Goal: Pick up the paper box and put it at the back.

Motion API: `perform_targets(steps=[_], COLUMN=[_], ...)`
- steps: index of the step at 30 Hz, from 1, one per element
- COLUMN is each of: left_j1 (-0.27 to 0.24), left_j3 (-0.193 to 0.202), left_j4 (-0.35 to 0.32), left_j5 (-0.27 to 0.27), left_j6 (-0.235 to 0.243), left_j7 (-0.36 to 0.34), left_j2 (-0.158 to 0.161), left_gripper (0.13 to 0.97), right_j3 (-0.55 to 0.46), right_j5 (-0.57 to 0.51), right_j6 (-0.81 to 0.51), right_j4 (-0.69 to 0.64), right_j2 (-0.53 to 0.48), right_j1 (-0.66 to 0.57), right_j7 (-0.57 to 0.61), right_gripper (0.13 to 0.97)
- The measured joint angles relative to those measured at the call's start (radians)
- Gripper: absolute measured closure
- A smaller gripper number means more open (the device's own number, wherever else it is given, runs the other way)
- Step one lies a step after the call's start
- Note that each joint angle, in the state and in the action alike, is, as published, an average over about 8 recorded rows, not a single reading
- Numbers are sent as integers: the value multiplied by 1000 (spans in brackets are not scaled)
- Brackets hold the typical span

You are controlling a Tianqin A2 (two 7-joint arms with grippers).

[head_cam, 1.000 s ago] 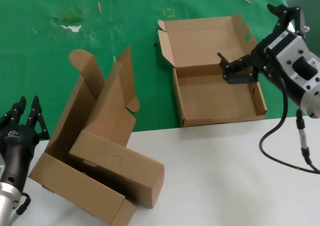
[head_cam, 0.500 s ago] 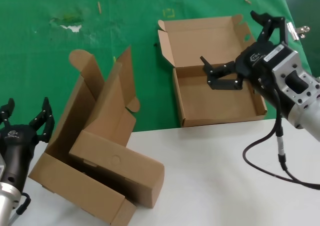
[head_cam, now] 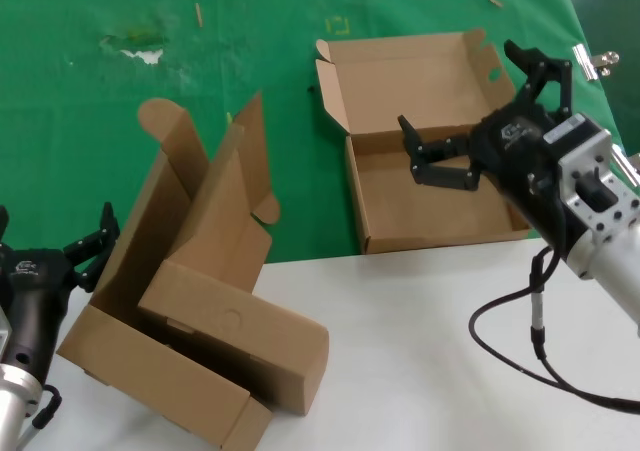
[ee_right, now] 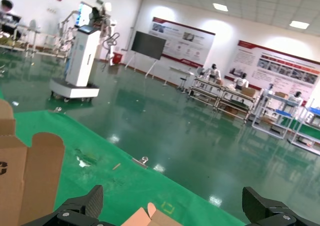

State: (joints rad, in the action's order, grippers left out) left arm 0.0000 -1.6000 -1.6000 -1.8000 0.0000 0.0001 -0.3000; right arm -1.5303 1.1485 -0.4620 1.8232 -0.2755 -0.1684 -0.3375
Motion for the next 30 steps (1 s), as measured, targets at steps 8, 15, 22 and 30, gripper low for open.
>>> perform_targets(steps=[8,15,22,30], left_j1=[0,0,0,0], left_j3=[0,0,0,0], left_j4=[0,0,0,0], left_j5=[0,0,0,0], left_j6=[0,0,0,0], left_j7=[0,0,0,0], left_j2=[0,0,0,0], left_gripper=[260,177,138,132], right_j3=[-15,-29,-42,-57], right_j5=[142,267,390,533], right_j6=[101,189,277,378], right_j4=[-49,-91,-134,-183], right_j2=[-5,-10,-15,-20], right_j1=[37,69,101,138], right_j7=[73,138,202,275], right_gripper=[129,129,129,129])
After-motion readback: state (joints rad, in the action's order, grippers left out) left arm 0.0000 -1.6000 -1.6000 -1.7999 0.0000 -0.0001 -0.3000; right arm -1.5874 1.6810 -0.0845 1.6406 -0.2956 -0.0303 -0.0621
